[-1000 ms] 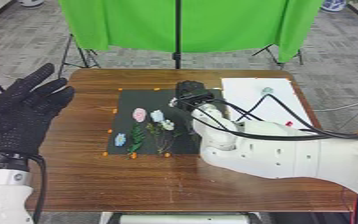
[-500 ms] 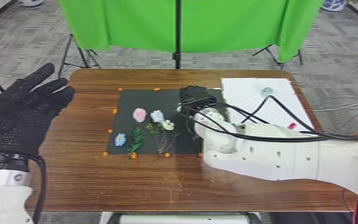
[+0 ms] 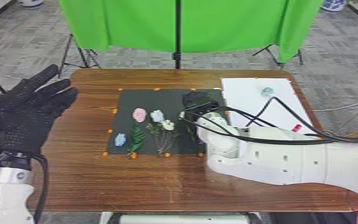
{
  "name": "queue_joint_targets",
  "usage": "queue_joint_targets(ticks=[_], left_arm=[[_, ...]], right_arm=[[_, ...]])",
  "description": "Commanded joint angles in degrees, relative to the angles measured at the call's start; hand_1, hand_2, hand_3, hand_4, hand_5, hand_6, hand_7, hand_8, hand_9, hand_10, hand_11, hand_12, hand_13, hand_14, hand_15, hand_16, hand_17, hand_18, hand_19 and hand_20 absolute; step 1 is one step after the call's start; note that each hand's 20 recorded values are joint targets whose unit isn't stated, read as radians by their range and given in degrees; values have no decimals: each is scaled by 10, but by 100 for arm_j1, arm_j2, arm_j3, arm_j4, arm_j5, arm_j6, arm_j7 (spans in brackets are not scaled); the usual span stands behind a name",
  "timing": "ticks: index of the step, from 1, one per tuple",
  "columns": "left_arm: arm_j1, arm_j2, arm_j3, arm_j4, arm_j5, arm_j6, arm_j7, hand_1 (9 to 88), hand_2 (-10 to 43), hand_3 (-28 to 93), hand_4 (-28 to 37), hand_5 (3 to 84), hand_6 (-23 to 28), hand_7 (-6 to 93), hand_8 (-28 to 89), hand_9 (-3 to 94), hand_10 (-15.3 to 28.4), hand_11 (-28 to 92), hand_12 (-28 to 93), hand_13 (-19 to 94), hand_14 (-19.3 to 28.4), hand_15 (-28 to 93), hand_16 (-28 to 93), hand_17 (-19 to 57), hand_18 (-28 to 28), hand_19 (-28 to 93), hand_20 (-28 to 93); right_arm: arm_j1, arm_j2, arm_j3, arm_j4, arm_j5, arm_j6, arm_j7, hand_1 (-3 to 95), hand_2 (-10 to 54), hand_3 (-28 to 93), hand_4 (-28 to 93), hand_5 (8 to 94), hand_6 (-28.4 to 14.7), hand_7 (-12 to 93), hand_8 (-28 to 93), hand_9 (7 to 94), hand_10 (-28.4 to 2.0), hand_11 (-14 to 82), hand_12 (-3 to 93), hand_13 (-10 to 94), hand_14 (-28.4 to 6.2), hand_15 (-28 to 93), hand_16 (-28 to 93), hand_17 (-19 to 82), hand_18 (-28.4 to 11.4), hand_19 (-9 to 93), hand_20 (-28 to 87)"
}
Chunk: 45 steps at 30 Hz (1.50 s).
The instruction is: Arrange flowers
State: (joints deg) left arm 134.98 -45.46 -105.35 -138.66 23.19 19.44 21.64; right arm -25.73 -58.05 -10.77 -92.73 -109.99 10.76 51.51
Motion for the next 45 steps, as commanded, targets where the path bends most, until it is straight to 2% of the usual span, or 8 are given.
queue_joint_targets(ticks=[1, 9, 24, 34, 38, 41, 45], left_arm=[[-55, -21, 57, 73, 40, -67, -167, 232, 78, 798, -235, 390, 109, 187, -111, 364, 215, 321, 113, 269, 284, 564, -110, -61, 257, 621, 228], [-45, 6, 47, 81, 18, -44, -153, 233, 79, 797, -234, 389, 109, 187, -111, 364, 215, 320, 113, 269, 284, 565, -110, -61, 257, 621, 228], [123, -90, -6, 6, 28, 17, -116, 232, 78, 799, -233, 390, 110, 186, -110, 364, 217, 319, 113, 268, 284, 566, -110, -61, 257, 621, 228], [246, -132, -33, -59, 16, 109, -26, 232, 79, 798, -233, 390, 109, 187, -111, 365, 216, 319, 113, 269, 284, 565, -110, -61, 257, 621, 227], [337, -147, -50, -90, 0, 122, 52, 232, 78, 798, -234, 390, 110, 187, -111, 365, 216, 320, 114, 268, 284, 565, -110, -61, 257, 621, 227], [321, -151, -34, -90, 11, 123, 48, 233, 79, 797, -234, 390, 110, 186, -111, 365, 216, 320, 113, 269, 284, 565, -110, -61, 257, 621, 227], [343, -158, -13, -108, 11, 132, 83, 233, 79, 796, -234, 390, 110, 186, -110, 364, 215, 319, 113, 268, 284, 565, -110, -61, 257, 621, 227]], right_arm=[[37, 81, 121, -175, -15, -15, -40, 469, -95, 782, -283, 653, 11, 182, -130, 783, -91, 163, 257, 742, -31, 599, 226, 324, -161, 898, -30], [26, 105, 189, -336, 21, -89, -119, 411, -95, 823, -283, 610, 3, 172, -132, 717, -116, 262, 167, 723, -51, 634, 184, 307, -168, 887, 5], [16, 228, 433, -476, -58, -618, -50, 396, -95, 823, -283, 596, -6, 159, -127, 701, -125, 263, 159, 708, -64, 668, 150, 293, -178, 883, 31], [158, 345, 487, -430, 13, -616, -41, 397, -95, 822, -282, 591, -9, 156, -124, 699, -130, 261, 158, 706, -69, 680, 143, 293, -181, 882, 42], [306, 460, 444, -372, 172, -343, 89, 399, -95, 821, -279, 596, -10, 158, -124, 702, -131, 261, 158, 707, -69, 680, 142, 294, -182, 881, 44], [337, 614, 616, -232, 374, -201, 105, 394, -95, 822, -274, 598, -11, 158, -125, 702, -135, 260, 158, 709, -69, 678, 140, 296, -183, 879, 44], [381, 962, 820, -92, 678, -69, 95, 372, -92, 822, -263, 576, -20, 152, -123, 663, -148, 226, 147, 693, -77, 654, 130, 299, -184, 865, 30]])
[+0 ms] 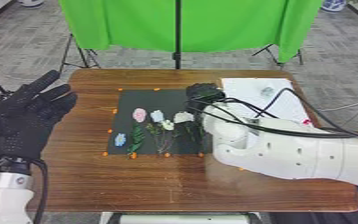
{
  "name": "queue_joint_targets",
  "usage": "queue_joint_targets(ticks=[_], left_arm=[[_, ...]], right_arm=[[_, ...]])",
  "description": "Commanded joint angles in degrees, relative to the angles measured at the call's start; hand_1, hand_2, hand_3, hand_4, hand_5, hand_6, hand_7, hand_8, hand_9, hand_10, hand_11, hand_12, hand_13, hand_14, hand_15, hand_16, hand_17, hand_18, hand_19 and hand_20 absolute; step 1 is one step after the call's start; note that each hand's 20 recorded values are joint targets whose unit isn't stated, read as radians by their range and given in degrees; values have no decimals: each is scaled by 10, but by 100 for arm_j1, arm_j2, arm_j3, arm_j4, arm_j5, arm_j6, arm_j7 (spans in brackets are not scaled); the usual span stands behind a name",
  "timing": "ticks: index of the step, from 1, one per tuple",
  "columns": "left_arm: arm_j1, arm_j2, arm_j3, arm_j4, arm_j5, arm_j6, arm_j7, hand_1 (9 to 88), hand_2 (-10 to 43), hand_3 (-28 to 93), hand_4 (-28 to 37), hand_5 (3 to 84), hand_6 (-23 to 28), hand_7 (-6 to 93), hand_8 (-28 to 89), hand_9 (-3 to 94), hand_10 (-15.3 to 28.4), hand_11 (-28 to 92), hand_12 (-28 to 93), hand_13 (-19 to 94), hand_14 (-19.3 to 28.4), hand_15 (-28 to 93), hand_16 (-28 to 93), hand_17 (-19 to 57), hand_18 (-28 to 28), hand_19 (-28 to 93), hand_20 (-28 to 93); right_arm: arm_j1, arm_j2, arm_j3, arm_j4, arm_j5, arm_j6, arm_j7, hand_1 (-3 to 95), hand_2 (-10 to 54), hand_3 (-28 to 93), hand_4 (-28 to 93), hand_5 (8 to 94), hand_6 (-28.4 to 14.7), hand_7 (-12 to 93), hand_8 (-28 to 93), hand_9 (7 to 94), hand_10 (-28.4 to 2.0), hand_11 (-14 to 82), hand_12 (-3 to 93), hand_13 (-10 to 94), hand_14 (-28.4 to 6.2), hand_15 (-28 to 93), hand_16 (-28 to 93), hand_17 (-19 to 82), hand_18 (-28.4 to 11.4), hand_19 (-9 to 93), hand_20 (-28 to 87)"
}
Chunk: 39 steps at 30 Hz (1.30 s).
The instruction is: Arrange flowers
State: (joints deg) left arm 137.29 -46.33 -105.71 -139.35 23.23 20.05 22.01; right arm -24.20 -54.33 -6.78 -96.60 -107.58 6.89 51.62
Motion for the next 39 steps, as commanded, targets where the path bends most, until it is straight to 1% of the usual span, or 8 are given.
queue_joint_targets(ticks=[1, 6, 16, 24, 26, 33, 36, 39], left_arm=[[137, -64, 23, -48, -8, 73, 82, 232, 79, 797, -233, 390, 109, 186, -110, 364, 215, 319, 113, 268, 284, 566, -110, -61, 257, 621, 227], [39, -92, 71, -31, 15, 78, 5, 231, 79, 798, -233, 390, 109, 186, -110, 364, 215, 320, 113, 268, 284, 564, -110, -61, 257, 621, 227], [28, -65, 116, -26, 2, 42, 77, 232, 78, 797, -233, 390, 109, 188, -110, 364, 216, 320, 113, 269, 284, 565, -109, -61, 257, 621, 227], [-93, -50, 224, 27, 8, -55, 32, 232, 78, 797, -233, 389, 109, 188, -111, 364, 216, 319, 112, 269, 284, 565, -109, -61, 257, 621, 227], [-155, -42, 254, 38, 5, -32, 22, 232, 78, 797, -232, 389, 109, 187, -111, 364, 216, 319, 113, 268, 284, 565, -109, -61, 257, 621, 227], [-172, -42, 277, 61, 14, -90, 21, 232, 78, 798, -233, 389, 109, 187, -111, 364, 216, 320, 113, 268, 284, 565, -110, -61, 257, 620, 227], [-216, -53, 308, 79, 7, -130, -30, 232, 78, 798, -232, 389, 109, 188, -111, 363, 216, 321, 113, 268, 284, 565, -110, -61, 257, 621, 227], [-228, -34, 324, 86, 2, -132, -11, 232, 78, 799, -233, 389, 109, 189, -111, 363, 216, 321, 113, 268, 284, 565, -110, -61, 257, 621, 227]], right_arm=[[251, 677, 431, 340, 498, 407, 69, 364, -89, 823, -261, 563, -23, 151, -123, 641, -153, 213, 143, 682, -81, 652, 128, 295, -185, 858, 24], [208, 1075, 656, 588, 734, 485, 50, 343, -85, 832, -263, 498, -31, 145, -123, 538, -163, 155, 130, 636, -91, 655, 116, 285, -183, 852, 8], [179, 1735, 766, 941, 1163, 2, -102, 319, -85, 842, -273, 412, -34, 129, -114, 439, -176, 105, 133, 599, -95, 670, 93, 292, -177, 870, -25], [-87, 1468, 1075, 1367, 1343, -653, -27, 314, -91, 847, -278, 364, -17, 126, -116, 387, -173, 83, 132, 585, -97, 685, 81, 294, -177, 885, -43], [-120, 1409, 1128, 1449, 1394, -790, -42, 314, -91, 849, -279, 351, -13, 124, -117, 374, -170, 74, 131, 581, -99, 689, 79, 292, -177, 889, -48], [-179, 1264, 1204, 1598, 1560, -844, -132, 308, -85, 853, -281, 276, -1, 130, -121, 351, -168, 66, 132, 576, -103, 702, 70, 291, -180, 902, -64], [-281, 1204, 1312, 1664, 1594, -925, -92, 306, -83, 853, -282, 266, 1, 135, -123, 347, -168, 65, 131, 576, -103, 704, 67, 290, -180, 906, -72], [-406, 1213, 1423, 1689, 1674, -1057, -55, 305, -80, 852, -281, 264, 2, 136, -124, 347, -169, 66, 131, 575, -104, 706, 66, 288, -181, 908, -76]])
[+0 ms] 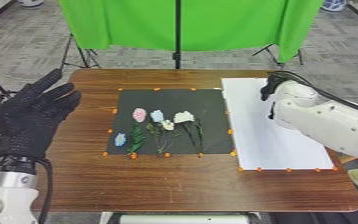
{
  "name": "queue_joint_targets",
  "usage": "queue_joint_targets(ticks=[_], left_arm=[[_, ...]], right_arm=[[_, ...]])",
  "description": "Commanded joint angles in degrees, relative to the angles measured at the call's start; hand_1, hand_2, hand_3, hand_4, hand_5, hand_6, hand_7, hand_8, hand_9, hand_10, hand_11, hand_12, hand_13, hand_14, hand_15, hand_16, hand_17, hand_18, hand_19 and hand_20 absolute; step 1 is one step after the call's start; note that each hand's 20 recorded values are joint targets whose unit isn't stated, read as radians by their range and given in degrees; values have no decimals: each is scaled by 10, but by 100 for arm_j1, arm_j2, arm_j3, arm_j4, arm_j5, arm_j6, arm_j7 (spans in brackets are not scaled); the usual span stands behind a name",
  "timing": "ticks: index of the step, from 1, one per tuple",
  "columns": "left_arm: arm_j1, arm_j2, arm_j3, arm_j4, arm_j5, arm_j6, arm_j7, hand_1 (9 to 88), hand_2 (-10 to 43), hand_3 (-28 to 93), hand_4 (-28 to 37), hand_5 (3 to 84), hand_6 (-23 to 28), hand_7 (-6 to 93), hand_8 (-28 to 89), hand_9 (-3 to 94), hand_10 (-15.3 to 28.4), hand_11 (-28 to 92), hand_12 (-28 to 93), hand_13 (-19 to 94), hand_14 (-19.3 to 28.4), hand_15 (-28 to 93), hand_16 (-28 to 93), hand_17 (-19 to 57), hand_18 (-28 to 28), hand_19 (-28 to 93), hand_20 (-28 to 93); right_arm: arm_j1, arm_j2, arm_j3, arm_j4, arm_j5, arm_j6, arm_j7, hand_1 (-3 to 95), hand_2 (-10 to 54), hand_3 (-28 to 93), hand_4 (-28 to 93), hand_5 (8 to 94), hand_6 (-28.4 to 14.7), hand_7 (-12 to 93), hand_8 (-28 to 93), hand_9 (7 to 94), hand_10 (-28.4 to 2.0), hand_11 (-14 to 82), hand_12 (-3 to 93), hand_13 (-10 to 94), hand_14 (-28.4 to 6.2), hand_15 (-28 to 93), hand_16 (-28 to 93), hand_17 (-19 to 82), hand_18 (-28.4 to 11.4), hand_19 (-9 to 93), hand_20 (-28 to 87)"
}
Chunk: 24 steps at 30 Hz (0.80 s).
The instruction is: Arrange flowers
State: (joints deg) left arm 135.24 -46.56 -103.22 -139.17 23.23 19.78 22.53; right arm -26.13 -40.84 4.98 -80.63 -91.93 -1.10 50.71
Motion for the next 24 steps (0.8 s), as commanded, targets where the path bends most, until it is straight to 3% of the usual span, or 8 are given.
queue_joint_targets(ticks=[1, 4, 6, 8, 13, 16, 18, 24], left_arm=[[-5, 17, 68, 73, -14, -110, -30, 232, 78, 799, -233, 389, 109, 189, -112, 363, 216, 321, 113, 268, 284, 565, -110, -61, 257, 621, 227], [68, -10, 5, 77, -120, -143, -1, 233, 78, 799, -233, 389, 109, 189, -112, 363, 215, 321, 113, 268, 284, 565, -110, -62, 257, 621, 228], [161, -26, -42, 56, -57, -142, 59, 233, 78, 798, -234, 389, 109, 188, -112, 363, 216, 321, 113, 268, 284, 565, -110, -61, 257, 621, 228], [193, -34, -35, 41, -128, -101, 134, 233, 78, 798, -234, 389, 109, 188, -111, 363, 215, 321, 113, 268, 284, 565, -110, -61, 257, 621, 228], [237, -31, -29, 25, -126, -113, 195, 232, 78, 799, -233, 389, 109, 188, -111, 363, 215, 322, 113, 268, 284, 565, -110, -61, 257, 621, 228], [238, -40, -33, 19, -95, -126, 183, 233, 78, 798, -234, 389, 109, 189, -111, 364, 216, 321, 113, 268, 284, 565, -110, -61, 257, 621, 228], [242, -42, -25, 18, -109, -105, 199, 232, 78, 798, -234, 389, 109, 189, -111, 364, 216, 321, 113, 268, 284, 565, -110, -61, 257, 621, 228], [210, -49, 1, 33, -104, -103, 194, 233, 79, 796, -234, 390, 110, 187, -111, 364, 216, 322, 113, 269, 284, 565, -110, -61, 257, 621, 227]], right_arm=[[-195, -111, 191, 89, 178, -215, 61, 304, -79, 852, -280, 264, 2, 136, -125, 347, -169, 66, 132, 575, -104, 707, 66, 288, -181, 909, -77], [-193, -97, 186, 142, 290, -138, 86, 302, -76, 853, -279, 262, 1, 137, -124, 344, -172, 66, 132, 567, -104, 712, 65, 286, -180, 910, -82], [-261, -98, 251, 180, 223, -256, 70, 302, -73, 855, -279, 262, 0, 138, -124, 342, -172, 66, 133, 563, -105, 714, 64, 282, -180, 911, -85], [-184, -105, 131, 211, 284, -240, 61, 301, -71, 856, -278, 264, 1, 140, -124, 341, -172, 67, 133, 560, -107, 715, 63, 279, -180, 910, -88], [-199, -116, 55, 158, 73, -186, -70, 305, -71, 860, -279, 304, -4, 151, -128, 354, -158, 77, 134, 559, -106, 716, 58, 278, -180, 911, -93], [-164, -138, -125, 143, -76, 128, -181, 332, -76, 852, -280, 367, -13, 155, -131, 417, -140, 98, 133, 591, -91, 693, 57, 286, -173, 906, -95], [-202, -151, -142, 122, -183, 142, -207, 371, -92, 854, -281, 437, -16, 175, -136, 495, -105, 135, 130, 631, -71, 665, 74, 303, -163, 905, -95], [-173, -154, -551, 134, -545, 751, -131, 483, -95, 773, -283, 578, 14, 271, -171, 685, -83, 205, 170, 724, -1, 555, 219, 351, -129, 903, -81]])
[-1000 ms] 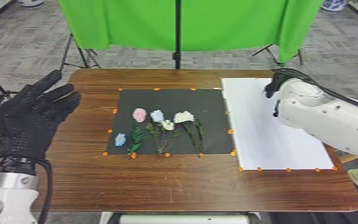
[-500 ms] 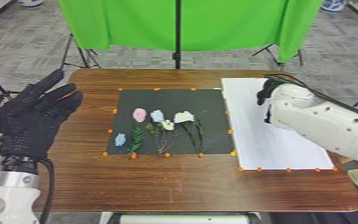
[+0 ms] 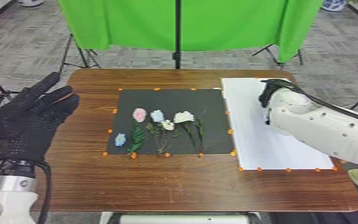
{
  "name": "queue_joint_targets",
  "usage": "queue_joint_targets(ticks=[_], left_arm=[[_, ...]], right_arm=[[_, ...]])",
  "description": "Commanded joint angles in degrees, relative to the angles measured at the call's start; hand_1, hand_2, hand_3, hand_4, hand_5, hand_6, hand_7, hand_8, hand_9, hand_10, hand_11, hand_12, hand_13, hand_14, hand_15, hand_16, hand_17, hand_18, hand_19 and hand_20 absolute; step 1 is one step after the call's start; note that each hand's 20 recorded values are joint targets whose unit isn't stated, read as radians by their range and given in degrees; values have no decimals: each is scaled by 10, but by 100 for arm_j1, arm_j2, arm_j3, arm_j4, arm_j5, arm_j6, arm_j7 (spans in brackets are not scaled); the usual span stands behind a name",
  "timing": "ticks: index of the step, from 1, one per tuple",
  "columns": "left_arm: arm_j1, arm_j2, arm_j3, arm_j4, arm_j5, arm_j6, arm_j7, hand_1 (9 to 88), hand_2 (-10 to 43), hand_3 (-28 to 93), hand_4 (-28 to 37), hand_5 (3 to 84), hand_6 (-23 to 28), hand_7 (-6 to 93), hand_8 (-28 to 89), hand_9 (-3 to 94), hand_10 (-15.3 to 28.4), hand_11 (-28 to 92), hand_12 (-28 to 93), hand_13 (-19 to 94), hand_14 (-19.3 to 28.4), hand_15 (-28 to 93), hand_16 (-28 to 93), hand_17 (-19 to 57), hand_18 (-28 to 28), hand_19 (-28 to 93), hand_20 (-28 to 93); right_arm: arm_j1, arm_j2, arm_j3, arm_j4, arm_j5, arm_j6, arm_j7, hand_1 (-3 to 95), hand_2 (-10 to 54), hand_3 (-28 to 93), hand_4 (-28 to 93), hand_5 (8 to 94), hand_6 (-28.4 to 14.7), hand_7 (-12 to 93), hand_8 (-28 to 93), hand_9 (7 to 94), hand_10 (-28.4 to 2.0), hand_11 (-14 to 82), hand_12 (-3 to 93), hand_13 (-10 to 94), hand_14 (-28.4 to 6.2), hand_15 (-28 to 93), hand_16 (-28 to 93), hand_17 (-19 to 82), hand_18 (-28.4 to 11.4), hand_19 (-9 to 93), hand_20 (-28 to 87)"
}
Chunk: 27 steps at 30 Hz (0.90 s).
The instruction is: Arrange flowers
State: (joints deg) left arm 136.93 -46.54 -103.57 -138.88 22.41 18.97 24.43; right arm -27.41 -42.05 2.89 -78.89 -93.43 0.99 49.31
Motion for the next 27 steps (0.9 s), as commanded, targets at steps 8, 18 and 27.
queue_joint_targets(ticks=[8, 18, 27], left_arm=[[40, -91, 47, 1, -8, -1, -30, 232, 79, 797, -232, 389, 110, 187, -111, 363, 215, 323, 113, 268, 284, 565, -110, -61, 257, 621, 227], [17, -98, 68, -4, 0, 24, -39, 233, 79, 797, -234, 389, 110, 187, -111, 363, 215, 322, 112, 268, 284, 565, -110, -61, 257, 621, 227], [-38, -103, 84, -1, 31, 37, -85, 233, 79, 797, -233, 390, 110, 188, -111, 363, 215, 322, 112, 268, 284, 566, -110, -61, 257, 621, 227]], right_arm=[[55, 12, -787, -226, -781, 1518, 174, 559, -95, 727, -283, 729, 34, 436, -60, 905, -45, 119, 339, 853, 8, 518, 233, 420, -121, 925, -62], [299, -518, -736, -754, -981, 1937, 110, 559, -95, 742, -283, 768, 26, 386, -25, 926, -43, 111, 348, 877, 6, 550, 197, 439, -131, 932, -22], [-79, -1082, -550, -1247, -1149, 1905, -68, 558, -95, 748, -283, 775, 22, 380, -22, 929, -44, 112, 352, 878, 5, 564, 197, 440, -134, 932, -1]])
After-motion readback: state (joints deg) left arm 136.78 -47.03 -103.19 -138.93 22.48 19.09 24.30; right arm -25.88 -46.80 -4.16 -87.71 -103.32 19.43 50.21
